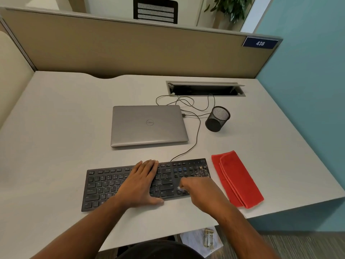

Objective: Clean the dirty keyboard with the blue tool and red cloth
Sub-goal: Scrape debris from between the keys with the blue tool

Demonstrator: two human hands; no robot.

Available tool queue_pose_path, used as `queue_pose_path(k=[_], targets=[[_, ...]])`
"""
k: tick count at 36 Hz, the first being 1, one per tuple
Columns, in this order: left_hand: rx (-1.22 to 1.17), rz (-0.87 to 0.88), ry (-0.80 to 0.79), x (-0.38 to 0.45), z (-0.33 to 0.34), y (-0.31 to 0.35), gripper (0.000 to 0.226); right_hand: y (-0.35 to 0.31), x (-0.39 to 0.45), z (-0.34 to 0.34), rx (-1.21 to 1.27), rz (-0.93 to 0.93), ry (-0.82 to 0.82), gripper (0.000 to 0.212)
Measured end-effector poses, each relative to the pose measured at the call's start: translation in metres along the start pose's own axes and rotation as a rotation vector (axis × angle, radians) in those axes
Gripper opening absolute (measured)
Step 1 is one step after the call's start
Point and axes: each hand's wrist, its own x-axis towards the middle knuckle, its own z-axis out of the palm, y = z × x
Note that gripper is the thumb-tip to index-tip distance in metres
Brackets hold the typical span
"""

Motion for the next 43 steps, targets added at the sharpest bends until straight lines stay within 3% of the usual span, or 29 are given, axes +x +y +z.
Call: queue_pose_path(k=[8, 13, 19, 25, 29, 32, 38, 41, 43], targets=[[-0.005, -0.005, -0.001, 0.0, 0.0, 0.0, 0.138, -0.001, 0.005, -0.001, -0.047, -0.12, -0.032, 0.043], [-0.009, -0.002, 0.004, 0.0, 0.0, 0.0, 0.137, 0.002, 0.004, -0.006, 0.021, -0.054, -0.124, 0.042], [-0.021, 0.005, 0.022, 0.0, -0.001, 0.001, 0.137, 0.0, 0.008, -0.009, 0.092, 0.014, -0.066, 0.048], [-0.031, 0.004, 0.017, -0.001, -0.001, 0.001, 0.137, -0.004, 0.011, -0.011, 0.083, 0.004, -0.155, 0.042], [-0.027, -0.001, 0.021, -0.001, -0.001, 0.001, 0.137, 0.0, 0.014, -0.013, 0.121, 0.039, -0.094, 0.034], [-0.027, -0.002, 0.007, -0.001, -0.002, 0.001, 0.137, -0.002, 0.013, -0.01, 0.098, 0.036, -0.155, 0.039], [-0.021, -0.001, 0.008, -0.001, -0.003, 0.002, 0.136, -0.005, 0.018, -0.006, 0.216, 0.092, -0.055, 0.025], [-0.029, 0.001, 0.017, -0.001, -0.003, 0.002, 0.136, -0.01, 0.02, -0.009, 0.158, 0.078, -0.208, 0.031], [-0.035, 0.0, 0.023, -0.001, -0.003, 0.002, 0.136, -0.009, 0.018, -0.007, 0.158, 0.065, -0.2, 0.032]])
